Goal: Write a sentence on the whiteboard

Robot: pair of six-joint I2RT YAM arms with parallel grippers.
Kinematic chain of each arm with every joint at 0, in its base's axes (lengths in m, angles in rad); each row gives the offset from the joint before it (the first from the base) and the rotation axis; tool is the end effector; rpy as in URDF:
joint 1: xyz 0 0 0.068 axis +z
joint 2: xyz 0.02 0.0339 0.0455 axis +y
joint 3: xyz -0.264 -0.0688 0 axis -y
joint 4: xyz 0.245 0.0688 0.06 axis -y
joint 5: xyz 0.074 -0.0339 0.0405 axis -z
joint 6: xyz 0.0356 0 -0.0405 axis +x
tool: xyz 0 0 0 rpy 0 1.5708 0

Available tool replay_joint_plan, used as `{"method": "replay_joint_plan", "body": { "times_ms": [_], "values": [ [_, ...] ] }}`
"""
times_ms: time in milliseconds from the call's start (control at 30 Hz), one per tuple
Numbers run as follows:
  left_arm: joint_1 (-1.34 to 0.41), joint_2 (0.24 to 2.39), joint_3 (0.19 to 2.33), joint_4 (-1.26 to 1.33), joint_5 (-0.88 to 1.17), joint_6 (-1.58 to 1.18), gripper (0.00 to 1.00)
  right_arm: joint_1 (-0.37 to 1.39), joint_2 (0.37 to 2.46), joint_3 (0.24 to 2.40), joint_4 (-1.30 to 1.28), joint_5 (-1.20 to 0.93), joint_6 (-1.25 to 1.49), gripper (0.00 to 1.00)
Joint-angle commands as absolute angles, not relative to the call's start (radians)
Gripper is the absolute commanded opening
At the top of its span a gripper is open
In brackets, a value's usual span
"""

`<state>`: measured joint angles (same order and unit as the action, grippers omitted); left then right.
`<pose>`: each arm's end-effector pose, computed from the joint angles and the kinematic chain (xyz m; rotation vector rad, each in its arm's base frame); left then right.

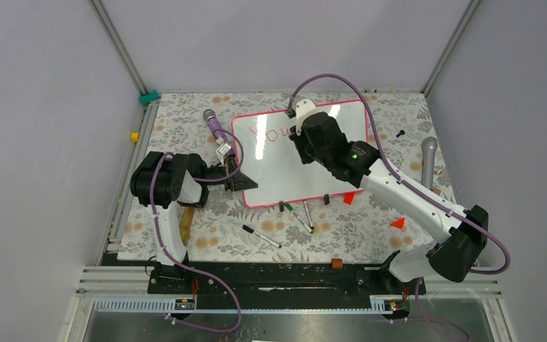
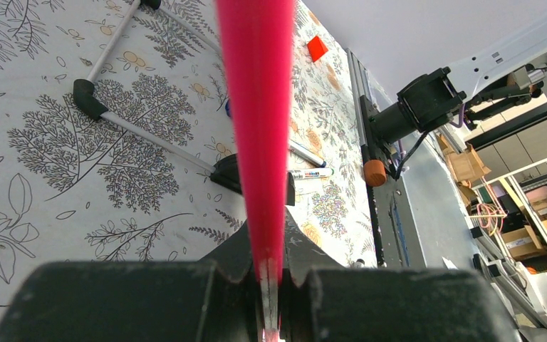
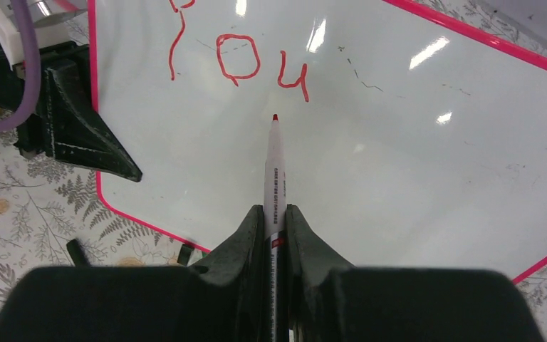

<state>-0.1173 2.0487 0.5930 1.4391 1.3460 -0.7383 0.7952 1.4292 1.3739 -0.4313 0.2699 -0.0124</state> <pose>0.3049 -0.0709 0.1101 0.6479 1.7509 -1.6652 0.2353 0.2264 0.3706 -0.6476 1.9397 0.2125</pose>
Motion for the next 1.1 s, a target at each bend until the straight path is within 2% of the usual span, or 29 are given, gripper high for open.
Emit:
{"method": "replay_joint_plan", "body": {
  "times_ms": [0, 333, 700, 1067],
  "values": [
    [-0.118, 2.031, 0.572, 1.471, 1.344, -0.691, 0.0, 0.819, 1.4, 1.338, -0.342, 0.233, 0.045, 0.0],
    [-0.118, 2.033, 0.572, 1.471, 1.342, -0.69, 0.0, 0.878, 1.328, 1.199, -0.204, 0.43, 0.233, 0.0],
    [-0.118, 2.035, 0.575, 1.47, 1.347, -0.696, 0.0, 0.888, 1.268, 1.109, -0.109, 0.286, 0.165, 0.0],
    [-0.122, 2.011, 0.543, 1.469, 1.334, -0.621, 0.0, 0.888, 1.288, 1.117, -0.116, 0.325, 0.147, 0.0]
  ]
}}
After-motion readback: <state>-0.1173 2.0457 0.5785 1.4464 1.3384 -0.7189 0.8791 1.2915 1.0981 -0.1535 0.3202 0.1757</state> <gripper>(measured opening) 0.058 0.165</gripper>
